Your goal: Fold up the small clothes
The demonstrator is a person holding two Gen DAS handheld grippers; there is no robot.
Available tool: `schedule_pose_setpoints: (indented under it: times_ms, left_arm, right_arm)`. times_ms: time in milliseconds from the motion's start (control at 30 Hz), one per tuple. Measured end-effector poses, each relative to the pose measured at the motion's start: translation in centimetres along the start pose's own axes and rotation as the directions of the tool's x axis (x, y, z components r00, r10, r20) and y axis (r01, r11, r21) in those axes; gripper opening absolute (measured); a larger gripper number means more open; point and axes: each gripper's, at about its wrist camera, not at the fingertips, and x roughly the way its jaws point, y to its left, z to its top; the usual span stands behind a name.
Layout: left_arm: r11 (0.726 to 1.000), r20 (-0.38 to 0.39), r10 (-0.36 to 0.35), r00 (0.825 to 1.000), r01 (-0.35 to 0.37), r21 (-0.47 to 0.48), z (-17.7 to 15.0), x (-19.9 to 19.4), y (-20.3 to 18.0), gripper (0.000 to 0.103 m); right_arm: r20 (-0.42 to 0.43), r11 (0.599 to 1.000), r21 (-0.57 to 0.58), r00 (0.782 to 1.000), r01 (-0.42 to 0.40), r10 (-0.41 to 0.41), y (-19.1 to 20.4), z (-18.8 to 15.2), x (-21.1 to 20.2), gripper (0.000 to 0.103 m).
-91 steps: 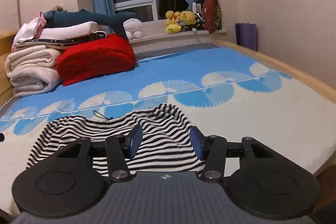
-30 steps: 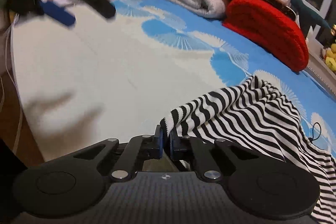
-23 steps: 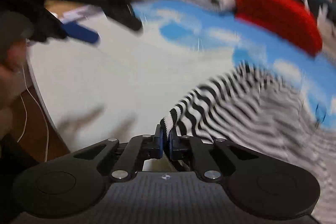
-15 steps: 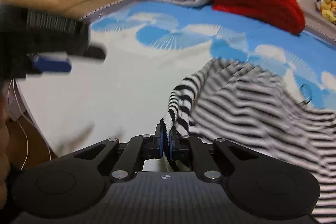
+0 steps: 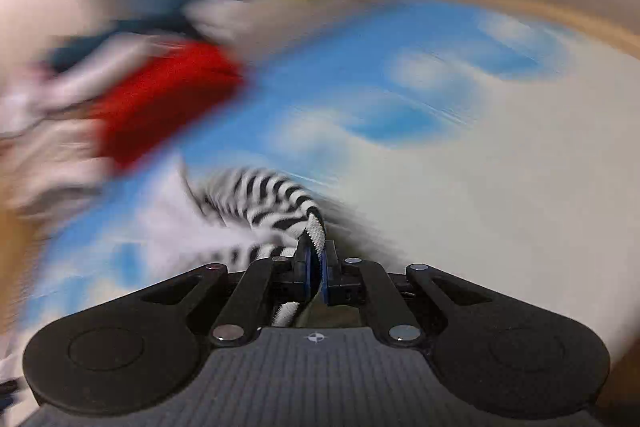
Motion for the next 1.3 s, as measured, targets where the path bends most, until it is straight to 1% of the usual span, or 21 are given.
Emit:
schedule_pose_setpoints:
  times_ms: [33, 100, 200, 267, 333, 433, 467, 567, 667, 800, 833, 867, 900, 967, 1033, 1067, 1100, 1167, 1200, 1267, 1300]
  left_arm:
    - [1.0, -0.005, -0.006, 1.0, 0.006, 0.009, -0.1, 0.2, -0.5, 0.061]
    - [1.0, -0.019, -0.013, 1.0, 0.014, 0.025, -0.3, 0.4, -1.5, 0.061]
    - [0.997, -0.037, -0.038, 0.999, 0.041, 0.071, -0.8, 0.8, -3.4, 0.061]
    - [0.992, -0.048, -0.059, 0.997, 0.064, 0.105, -1.1, 1.2, -4.6, 0.061]
    - [0.987, -0.054, -0.074, 0.996, 0.081, 0.141, -1.4, 1.5, -5.9, 0.061]
    - [0.98, -0.067, -0.077, 0.995, 0.088, 0.179, -1.9, 2.0, -7.6, 0.061]
    - [0.978, -0.072, -0.075, 0.995, 0.088, 0.19, -2.1, 2.2, -8.0, 0.061]
    - [0.974, -0.076, -0.073, 0.994, 0.087, 0.21, -2.5, 2.4, -9.2, 0.061]
    - [0.971, -0.075, -0.08, 0.994, 0.095, 0.218, -2.7, 2.6, -9.9, 0.061]
    - [0.956, -0.093, -0.144, 0.985, 0.163, 0.243, -3.2, 2.6, -11.1, 0.062]
    - [0.945, -0.085, -0.158, 0.984, 0.176, 0.276, -3.4, 2.3, -11.7, 0.062]
    - [0.929, -0.081, -0.179, 0.98, 0.196, 0.313, -3.7, 2.1, -12.3, 0.062]
    - [0.915, -0.088, -0.201, 0.976, 0.219, 0.339, -3.9, 1.9, -13.0, 0.063]
    - [0.91, -0.12, -0.241, 0.963, 0.268, 0.317, -3.9, 1.8, -14.2, 0.066]
    - [0.906, -0.152, -0.303, 0.941, 0.334, 0.259, -3.8, 1.6, -16.1, 0.074]
    - [0.897, -0.161, -0.337, 0.928, 0.368, 0.243, -3.8, 1.5, -17.5, 0.077]
    - [0.887, -0.169, -0.365, 0.915, 0.397, 0.234, -4.0, 1.4, -18.9, 0.082]
    - [0.862, -0.207, -0.421, 0.883, 0.461, 0.212, -4.8, 1.8, -22.0, 0.083]
    - [0.855, -0.225, -0.435, 0.872, 0.478, 0.201, -5.5, 2.3, -23.5, 0.083]
    - [0.854, -0.283, -0.425, 0.86, 0.484, 0.19, -7.3, 4.2, -25.6, 0.083]
    - [0.859, -0.344, -0.391, 0.854, 0.473, 0.195, -8.6, 5.5, -26.3, 0.082]
  right_arm:
    - [-0.092, 0.996, 0.011, 0.992, 0.089, -0.088, -2.3, -0.5, 1.5, 0.005]
    - [-0.211, 0.986, 0.074, 0.968, 0.151, -0.133, -6.0, -1.0, 2.9, 0.009]
    - [-0.131, 0.985, 0.096, 0.983, 0.142, -0.129, -8.4, 0.6, 1.0, 0.012]
    - [-0.075, 0.997, 0.04, 0.995, 0.065, -0.062, -8.3, 2.3, 0.0, 0.023]
    - [-0.07, 0.997, -0.028, 0.995, -0.075, 0.073, -7.3, 4.0, 0.0, 0.027]
    - [-0.124, 0.958, -0.111, 0.96, -0.263, 0.249, -4.9, 6.1, 1.5, 0.047]
    - [-0.14, 0.945, -0.131, 0.949, -0.301, 0.283, -4.3, 6.5, 2.2, 0.048]
    - [-0.182, 0.923, -0.163, 0.93, -0.349, 0.319, -2.3, 7.8, 5.9, 0.049]
    - [-0.227, 0.93, -0.086, 0.916, -0.358, 0.332, -1.4, 8.5, 10.3, 0.049]
    - [-0.307, 0.937, -0.02, 0.894, -0.35, 0.327, -0.3, 7.5, 14.4, 0.049]
    - [-0.315, 0.927, 0.002, 0.88, -0.375, 0.357, 0.2, 7.5, 15.2, 0.045]
    - [-0.321, 0.918, -0.011, 0.871, -0.397, 0.372, 0.7, 7.4, 15.5, 0.022]
    - [-0.324, 0.917, -0.054, 0.876, -0.395, 0.358, 1.2, 7.3, 15.5, 0.006]
    - [-0.291, 0.91, -0.034, 0.875, -0.413, 0.386, 1.0, 8.0, 15.3, 0.007]
    - [-0.182, 0.885, 0.071, 0.866, -0.46, 0.465, -0.5, 9.8, 13.6, 0.007]
    - [-0.139, 0.871, 0.093, 0.86, -0.483, 0.491, -1.1, 10.5, 12.5, 0.007]
    - [-0.116, 0.875, 0.071, 0.867, -0.48, 0.485, -1.5, 10.9, 11.8, 0.007]
    - [-0.143, 0.926, -0.042, 0.919, -0.376, 0.367, -1.7, 11.0, 11.7, 0.007]
    - [-0.172, 0.946, -0.039, 0.935, -0.322, 0.311, -2.3, 10.9, 12.4, 0.007]
    - [-0.211, 0.957, 0.039, 0.934, -0.288, 0.289, -3.8, 10.7, 13.4, 0.007]
    - [-0.221, 0.959, 0.048, 0.933, -0.279, 0.283, -4.2, 10.6, 13.7, 0.007]
